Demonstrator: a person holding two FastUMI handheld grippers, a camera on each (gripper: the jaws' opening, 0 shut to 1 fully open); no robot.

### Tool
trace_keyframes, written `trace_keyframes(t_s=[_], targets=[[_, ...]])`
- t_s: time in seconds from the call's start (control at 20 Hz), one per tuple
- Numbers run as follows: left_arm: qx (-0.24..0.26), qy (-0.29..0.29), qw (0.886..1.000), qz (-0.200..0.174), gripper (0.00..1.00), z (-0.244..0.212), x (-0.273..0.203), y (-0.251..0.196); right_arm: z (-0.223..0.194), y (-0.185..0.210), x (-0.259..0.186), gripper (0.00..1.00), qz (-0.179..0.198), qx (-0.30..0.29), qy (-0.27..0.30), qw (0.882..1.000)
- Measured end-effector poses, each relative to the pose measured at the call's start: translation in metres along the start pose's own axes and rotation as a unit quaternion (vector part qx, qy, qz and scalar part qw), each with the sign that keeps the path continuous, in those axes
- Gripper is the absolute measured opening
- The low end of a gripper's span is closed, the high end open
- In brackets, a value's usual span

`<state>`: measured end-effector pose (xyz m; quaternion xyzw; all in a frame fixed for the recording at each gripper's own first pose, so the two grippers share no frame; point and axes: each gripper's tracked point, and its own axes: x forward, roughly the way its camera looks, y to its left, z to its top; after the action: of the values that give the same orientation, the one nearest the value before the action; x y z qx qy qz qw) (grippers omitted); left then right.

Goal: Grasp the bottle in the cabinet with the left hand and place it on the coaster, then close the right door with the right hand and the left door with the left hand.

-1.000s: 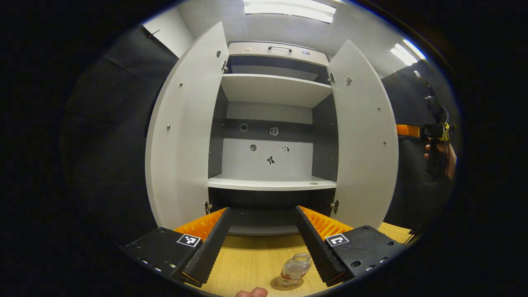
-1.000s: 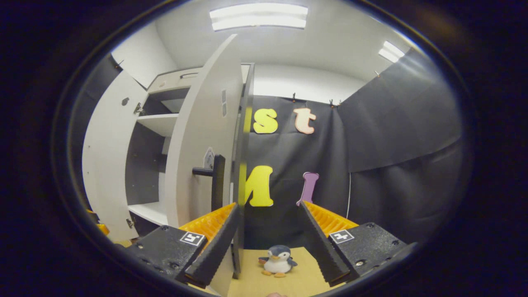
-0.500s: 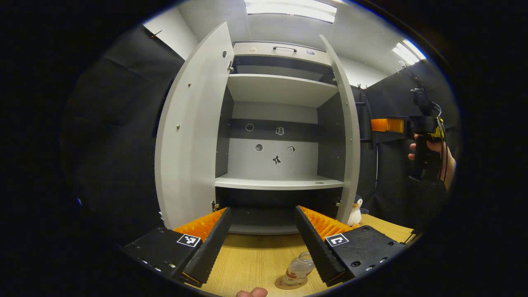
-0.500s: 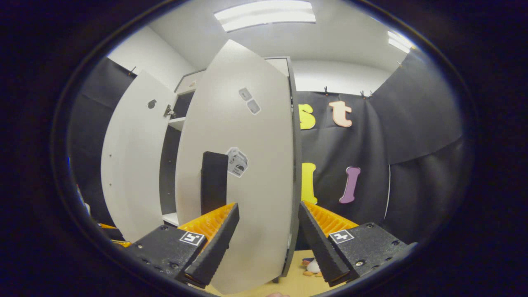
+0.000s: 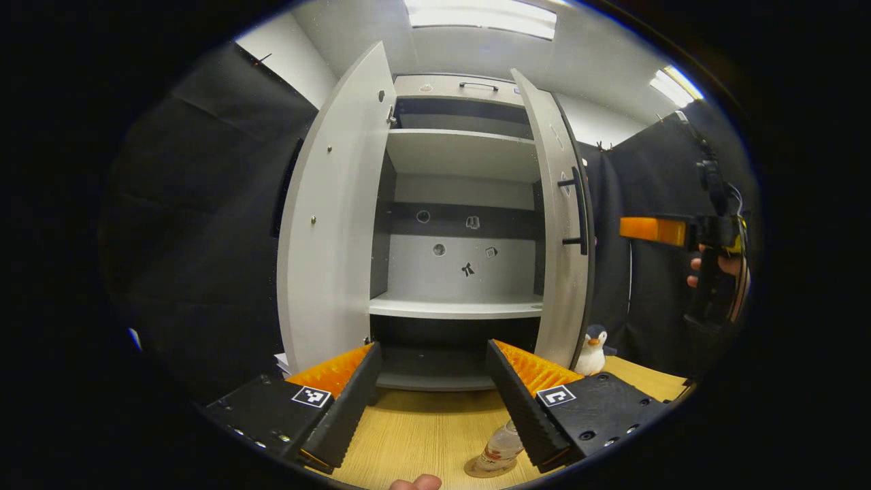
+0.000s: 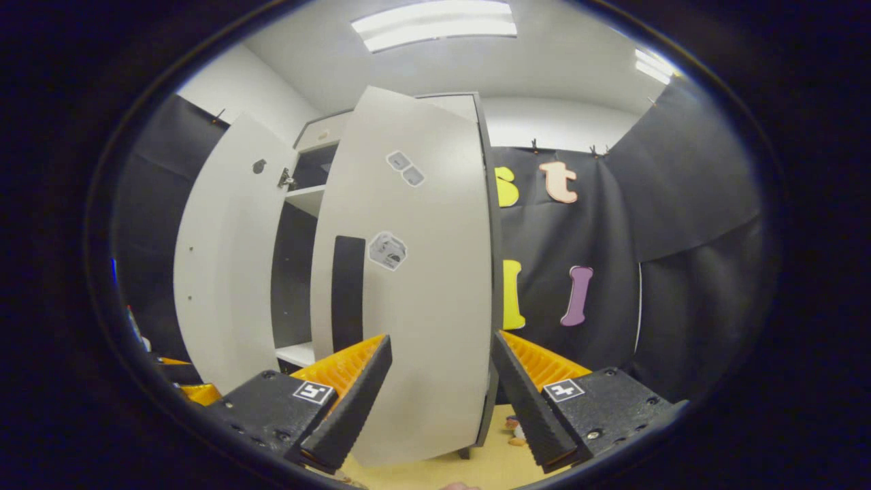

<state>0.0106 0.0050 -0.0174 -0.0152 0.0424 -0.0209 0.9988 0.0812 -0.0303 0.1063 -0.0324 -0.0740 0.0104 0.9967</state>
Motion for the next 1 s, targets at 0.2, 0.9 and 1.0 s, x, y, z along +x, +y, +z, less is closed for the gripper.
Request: trace_keyframes(t_s=[0.2,0.9,1.0], targets=[[-0.002,-0.004,1.0,-0.006,0.94,0.004,0.003,-0.003,-0.034,0.001,-0.048,0.97,-0.034,0.014,0.005,0.999],[-0.088,-0.085,0.992,0.018,0.94,0.101,-0.034,0.071,-0.071,0.04,-0.071,0.97,-0.003,0.009,0.017,1.0],[-0.078,-0.099,0.988,0.084,0.98,0.117,-0.049,0.126,-0.074,0.049,-0.067,0.97,0.012,0.015,0.02,1.0]])
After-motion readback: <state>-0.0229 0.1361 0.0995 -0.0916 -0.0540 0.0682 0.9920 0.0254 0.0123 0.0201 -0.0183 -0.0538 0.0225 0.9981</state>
